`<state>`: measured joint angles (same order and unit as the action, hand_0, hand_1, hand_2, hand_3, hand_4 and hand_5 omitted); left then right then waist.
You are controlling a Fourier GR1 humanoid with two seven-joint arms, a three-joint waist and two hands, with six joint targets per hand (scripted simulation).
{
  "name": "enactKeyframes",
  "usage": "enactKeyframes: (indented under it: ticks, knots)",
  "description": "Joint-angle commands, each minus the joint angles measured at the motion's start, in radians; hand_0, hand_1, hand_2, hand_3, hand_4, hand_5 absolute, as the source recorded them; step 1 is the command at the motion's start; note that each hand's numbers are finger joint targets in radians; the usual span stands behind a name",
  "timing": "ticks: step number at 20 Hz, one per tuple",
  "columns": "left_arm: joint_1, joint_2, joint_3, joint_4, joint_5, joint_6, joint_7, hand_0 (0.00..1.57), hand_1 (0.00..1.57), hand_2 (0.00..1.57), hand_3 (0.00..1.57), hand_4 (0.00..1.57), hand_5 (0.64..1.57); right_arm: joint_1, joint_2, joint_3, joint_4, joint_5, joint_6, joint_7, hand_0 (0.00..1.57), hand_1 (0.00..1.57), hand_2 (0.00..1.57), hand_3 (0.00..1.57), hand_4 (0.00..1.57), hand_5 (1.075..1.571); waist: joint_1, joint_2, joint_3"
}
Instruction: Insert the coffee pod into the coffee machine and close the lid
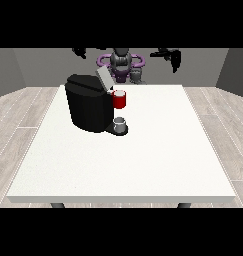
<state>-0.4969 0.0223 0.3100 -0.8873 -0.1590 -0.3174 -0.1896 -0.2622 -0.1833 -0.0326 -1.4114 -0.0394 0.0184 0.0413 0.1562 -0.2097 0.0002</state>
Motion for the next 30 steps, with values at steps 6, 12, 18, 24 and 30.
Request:
enactKeyframes:
  ticks: [6,12,18,24,30]
  knots:
    - [0.151,-0.021,-0.097,-0.222,0.084,0.03,0.033,0.0,0.0,0.0,0.0,0.0,1.571,-0.126,-0.026,-0.084,0.112,-0.059,0.045,0.018,0.0,0.0,0.0,0.0,0.0,1.571,0.021,0.078,-0.0001]
    - [0.188,0.01,-0.1,-0.355,0.149,-0.002,0.082,0.0,0.0,0.0,0.0,0.0,1.571,-0.194,-0.027,-0.1,0.213,-0.038,0.049,-0.064,0.0,0.0,0.0,0.0,0.0,1.571,0.021,0.172,-0.0001]
    - [0.212,0.012,-0.123,-0.428,0.139,0.088,0.149,0.0,0.0,0.0,0.0,0.0,1.571,-0.221,0.034,-0.039,0.244,0.007,0.032,-0.071,0.0,0.0,0.0,0.0,0.0,1.571,-0.038,0.194,-0.0002]
    - [0.247,0.036,-0.134,-0.489,0.16,0.074,0.155,0.0,0.0,0.0,0.0,0.0,1.571,-0.297,0.032,-0.031,0.298,0.037,0.034,-0.055,0.0,0.0,0.0,0.0,0.0,1.571,-0.011,0.205,-0.0001]
    - [0.18,0.037,-0.127,-0.495,0.173,0.128,0.145,0.0,0.0,0.0,0.0,0.0,1.571,-0.399,0.025,-0.069,0.361,0.048,0.008,-0.108,0.0,0.0,0.0,0.0,0.04,1.571,-0.019,0.299,-0.0002]
